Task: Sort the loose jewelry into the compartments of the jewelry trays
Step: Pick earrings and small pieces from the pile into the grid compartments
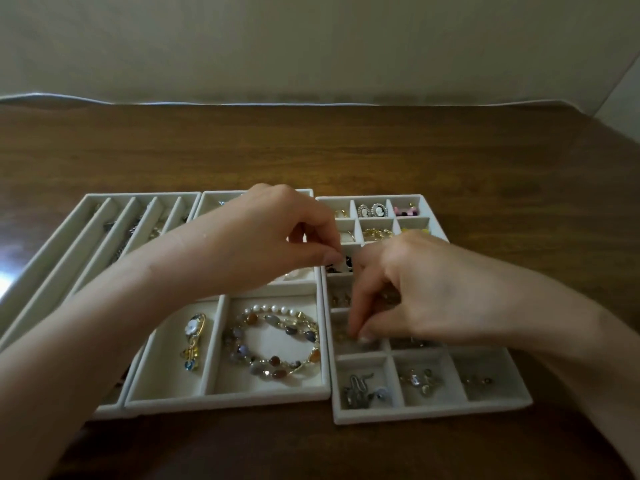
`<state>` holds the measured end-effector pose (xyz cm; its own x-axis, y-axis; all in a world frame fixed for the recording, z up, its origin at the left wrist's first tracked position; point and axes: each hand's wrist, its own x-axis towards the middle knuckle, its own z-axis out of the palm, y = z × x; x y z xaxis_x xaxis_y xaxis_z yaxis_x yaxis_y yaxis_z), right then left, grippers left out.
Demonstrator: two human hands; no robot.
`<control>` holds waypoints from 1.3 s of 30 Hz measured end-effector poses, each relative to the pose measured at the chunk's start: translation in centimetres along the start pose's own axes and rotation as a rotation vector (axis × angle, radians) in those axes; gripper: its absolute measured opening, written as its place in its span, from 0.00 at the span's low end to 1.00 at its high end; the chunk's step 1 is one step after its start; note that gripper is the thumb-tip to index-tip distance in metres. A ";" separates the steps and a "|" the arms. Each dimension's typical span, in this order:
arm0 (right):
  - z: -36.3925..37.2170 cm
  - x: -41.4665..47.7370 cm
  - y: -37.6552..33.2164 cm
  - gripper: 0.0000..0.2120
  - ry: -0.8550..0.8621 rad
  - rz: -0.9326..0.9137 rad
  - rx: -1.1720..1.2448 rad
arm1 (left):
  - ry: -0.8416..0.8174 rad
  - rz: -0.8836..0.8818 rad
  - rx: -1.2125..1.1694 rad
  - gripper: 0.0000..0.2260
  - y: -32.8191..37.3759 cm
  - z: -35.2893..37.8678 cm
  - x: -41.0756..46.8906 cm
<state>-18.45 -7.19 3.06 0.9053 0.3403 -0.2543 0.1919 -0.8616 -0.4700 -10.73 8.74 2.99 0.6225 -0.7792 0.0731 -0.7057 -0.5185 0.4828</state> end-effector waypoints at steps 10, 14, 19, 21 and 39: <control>0.8 0.0 -0.6 0.05 0.089 0.040 -0.187 | 0.028 -0.027 0.006 0.03 0.0 0.2 0.2; 0.7 -0.1 -0.6 0.04 0.090 0.030 -0.196 | 0.034 -0.022 -0.001 0.03 -0.1 0.2 0.2; 0.6 -0.2 -0.7 0.02 0.084 0.019 -0.195 | 0.018 -0.014 0.003 0.03 0.0 0.2 0.2; 0.7 -0.2 -0.6 0.04 0.078 0.022 -0.185 | 0.016 -0.013 0.007 0.03 0.0 0.2 0.2; -0.1 -0.7 -0.2 0.01 0.130 0.003 -0.111 | 0.021 -0.023 -0.013 0.04 -0.1 0.1 0.1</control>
<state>-19.11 -7.33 3.42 0.9459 0.2925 -0.1408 0.2233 -0.9011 -0.3716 -10.59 8.68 2.90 0.6455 -0.7596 0.0796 -0.6866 -0.5314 0.4962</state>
